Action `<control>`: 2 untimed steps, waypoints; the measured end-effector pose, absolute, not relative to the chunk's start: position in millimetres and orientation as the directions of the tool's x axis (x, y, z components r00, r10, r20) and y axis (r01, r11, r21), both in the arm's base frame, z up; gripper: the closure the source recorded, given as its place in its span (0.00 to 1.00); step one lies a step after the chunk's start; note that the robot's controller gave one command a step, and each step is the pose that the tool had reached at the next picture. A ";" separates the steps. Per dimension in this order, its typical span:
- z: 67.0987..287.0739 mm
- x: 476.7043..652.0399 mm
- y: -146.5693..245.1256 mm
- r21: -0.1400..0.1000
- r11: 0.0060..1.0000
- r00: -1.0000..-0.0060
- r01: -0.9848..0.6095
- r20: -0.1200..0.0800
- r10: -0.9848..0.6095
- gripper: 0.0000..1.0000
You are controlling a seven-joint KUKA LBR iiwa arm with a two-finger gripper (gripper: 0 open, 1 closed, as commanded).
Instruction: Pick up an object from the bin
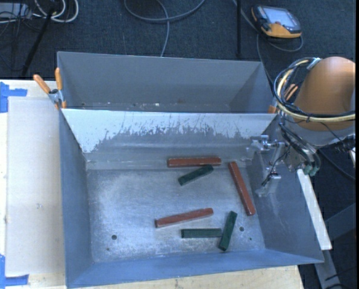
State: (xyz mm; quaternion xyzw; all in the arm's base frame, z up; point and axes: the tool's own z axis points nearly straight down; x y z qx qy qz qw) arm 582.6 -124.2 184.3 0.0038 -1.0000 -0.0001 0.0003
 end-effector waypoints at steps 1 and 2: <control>65.6 584.8 -111.7 0.003 0.994 -0.994 -0.114 0.006 -0.114 0.00; 69.5 579.0 -96.0 0.001 0.992 -0.992 -0.125 0.001 -0.125 0.00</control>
Offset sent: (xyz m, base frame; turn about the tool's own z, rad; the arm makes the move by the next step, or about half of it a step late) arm 0.0038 0.0115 -0.1134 -0.1077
